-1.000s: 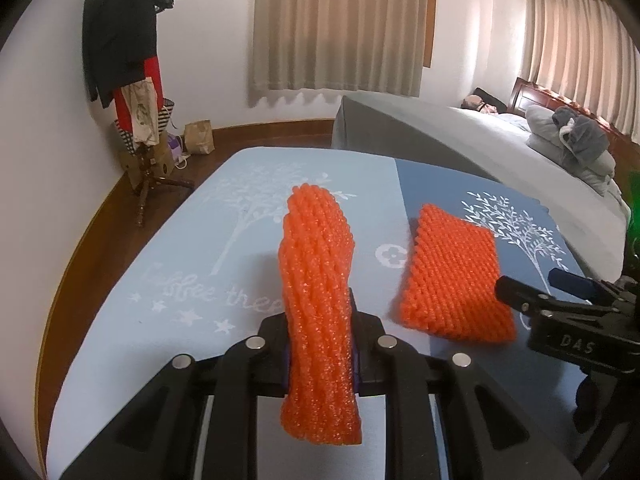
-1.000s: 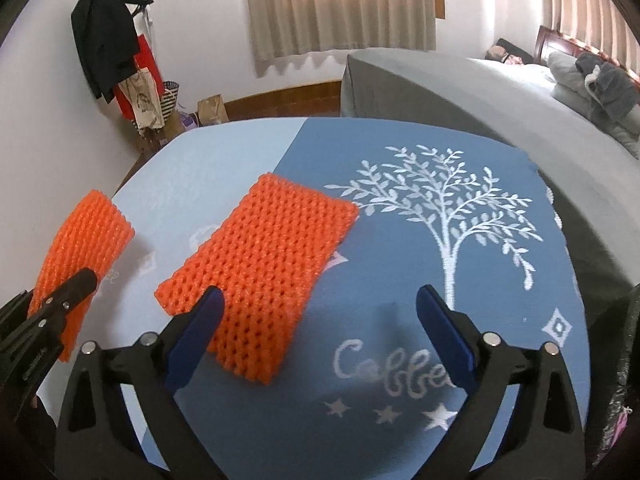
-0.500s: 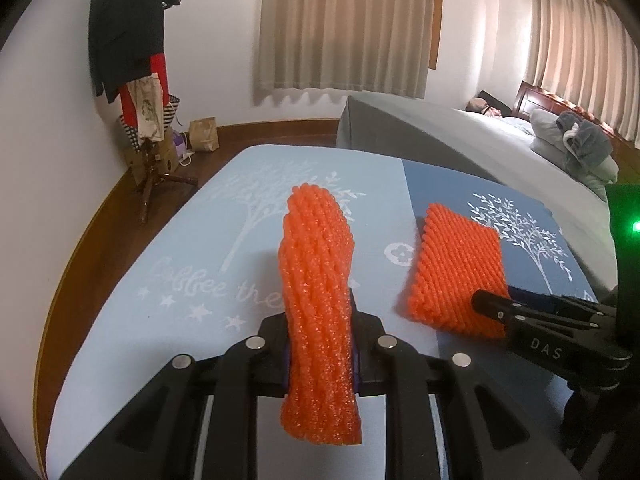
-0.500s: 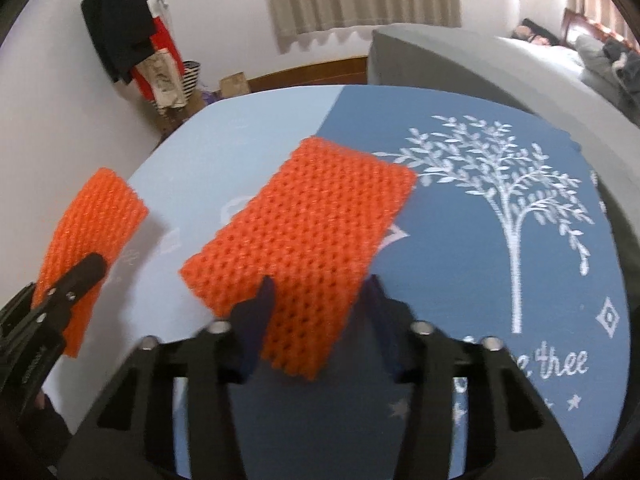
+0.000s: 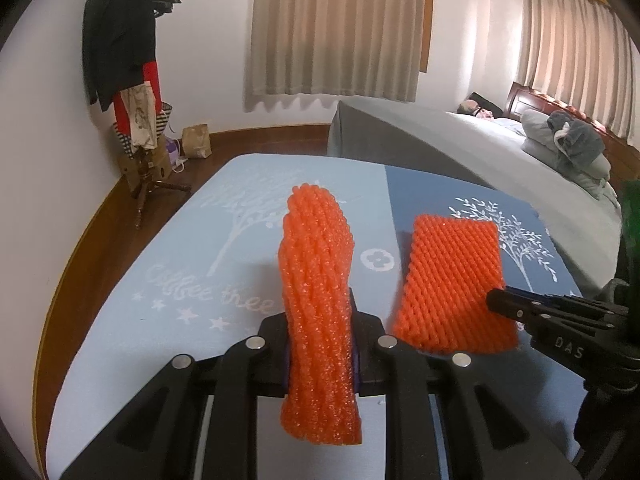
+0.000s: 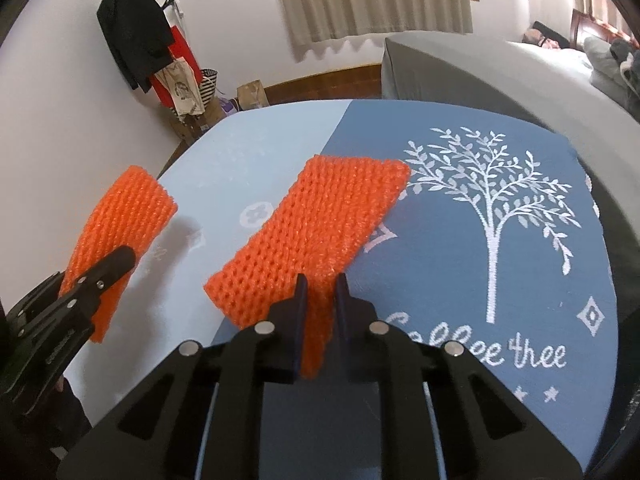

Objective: Collect trash
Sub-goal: 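Grasp the other orange strip piece with the right tool while the left tool holds its piece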

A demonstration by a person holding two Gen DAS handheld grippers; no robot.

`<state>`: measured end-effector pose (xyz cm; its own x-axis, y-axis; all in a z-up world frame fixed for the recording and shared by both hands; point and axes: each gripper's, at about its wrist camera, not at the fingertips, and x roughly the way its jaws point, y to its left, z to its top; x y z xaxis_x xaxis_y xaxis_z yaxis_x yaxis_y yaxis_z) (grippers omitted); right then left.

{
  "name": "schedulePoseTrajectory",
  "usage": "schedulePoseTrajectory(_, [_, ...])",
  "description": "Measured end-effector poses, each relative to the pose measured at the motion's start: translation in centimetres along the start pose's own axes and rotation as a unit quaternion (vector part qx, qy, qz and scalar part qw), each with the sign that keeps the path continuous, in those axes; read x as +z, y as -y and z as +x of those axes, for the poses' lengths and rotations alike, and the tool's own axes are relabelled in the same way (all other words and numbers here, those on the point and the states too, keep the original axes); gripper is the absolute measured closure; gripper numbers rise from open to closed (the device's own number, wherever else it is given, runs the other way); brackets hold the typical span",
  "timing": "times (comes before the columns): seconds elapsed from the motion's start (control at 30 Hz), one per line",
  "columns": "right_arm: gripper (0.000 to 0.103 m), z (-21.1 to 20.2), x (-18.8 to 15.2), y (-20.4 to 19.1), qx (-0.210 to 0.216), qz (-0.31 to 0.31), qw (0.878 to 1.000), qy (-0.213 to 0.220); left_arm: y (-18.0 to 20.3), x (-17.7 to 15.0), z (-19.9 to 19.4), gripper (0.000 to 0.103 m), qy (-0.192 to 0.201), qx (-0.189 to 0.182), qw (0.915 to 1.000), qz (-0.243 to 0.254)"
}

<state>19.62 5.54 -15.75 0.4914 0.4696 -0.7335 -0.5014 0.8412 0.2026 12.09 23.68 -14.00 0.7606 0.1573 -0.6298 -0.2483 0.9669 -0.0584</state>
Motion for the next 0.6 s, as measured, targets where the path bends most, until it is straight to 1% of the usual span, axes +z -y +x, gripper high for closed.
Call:
schedulePoseTrajectory(0.2, [0.090, -0.8, 0.1, 0.9, -0.007, -0.018, 1.000, -0.006, 0.3, 0.0, 0.1, 0.083, -0.001, -0.004, 1.0000, 0.003])
schedulePoseTrajectory(0.3, [0.083, -0.4, 0.1, 1.8, -0.027, -0.012, 0.999, -0.015, 0.3, 0.0, 0.2, 0.083, -0.003, -0.005, 1.0000, 0.004])
schedulePoseTrajectory(0.33, [0.078, -0.2, 0.2, 2.1, -0.031, -0.007, 0.999, -0.016, 0.3, 0.1, 0.3, 0.083, -0.003, -0.005, 1.0000, 0.004])
schedulePoseTrajectory(0.37, [0.066, -0.3, 0.2, 2.3, -0.036, -0.003, 0.999, -0.015, 0.2, 0.1, 0.4, 0.083, -0.004, -0.005, 1.0000, 0.003])
schedulePoseTrajectory(0.4, [0.058, -0.3, 0.2, 2.4, -0.044, 0.001, 0.999, -0.011, 0.2, 0.0, 0.4, 0.083, -0.004, -0.005, 1.0000, 0.003])
schedulePoseTrajectory(0.43, [0.044, -0.4, 0.2, 2.4, -0.049, 0.003, 0.999, -0.006, 0.2, 0.0, 0.5, 0.083, -0.005, -0.004, 1.0000, 0.003])
schedulePoseTrajectory(0.47, [0.035, -0.5, 0.2, 2.3, -0.051, 0.005, 0.999, -0.001, 0.3, 0.0, 0.5, 0.083, -0.005, -0.004, 1.0000, 0.002])
schedulePoseTrajectory(0.5, [0.031, -0.5, 0.2, 2.1, -0.051, 0.008, 0.999, 0.003, 0.2, 0.0, 0.5, 0.083, -0.005, -0.004, 1.0000, 0.002])
schedulePoseTrajectory(0.57, [0.018, -0.4, 0.2, 1.8, -0.049, 0.013, 0.999, 0.006, 0.2, 0.0, 0.5, 0.083, -0.005, -0.003, 1.0000, 0.003])
schedulePoseTrajectory(0.6, [0.016, -0.1, 0.3, 1.5, -0.045, 0.018, 0.999, 0.004, 0.1, 0.0, 0.6, 0.083, -0.005, -0.002, 1.0000, 0.002])
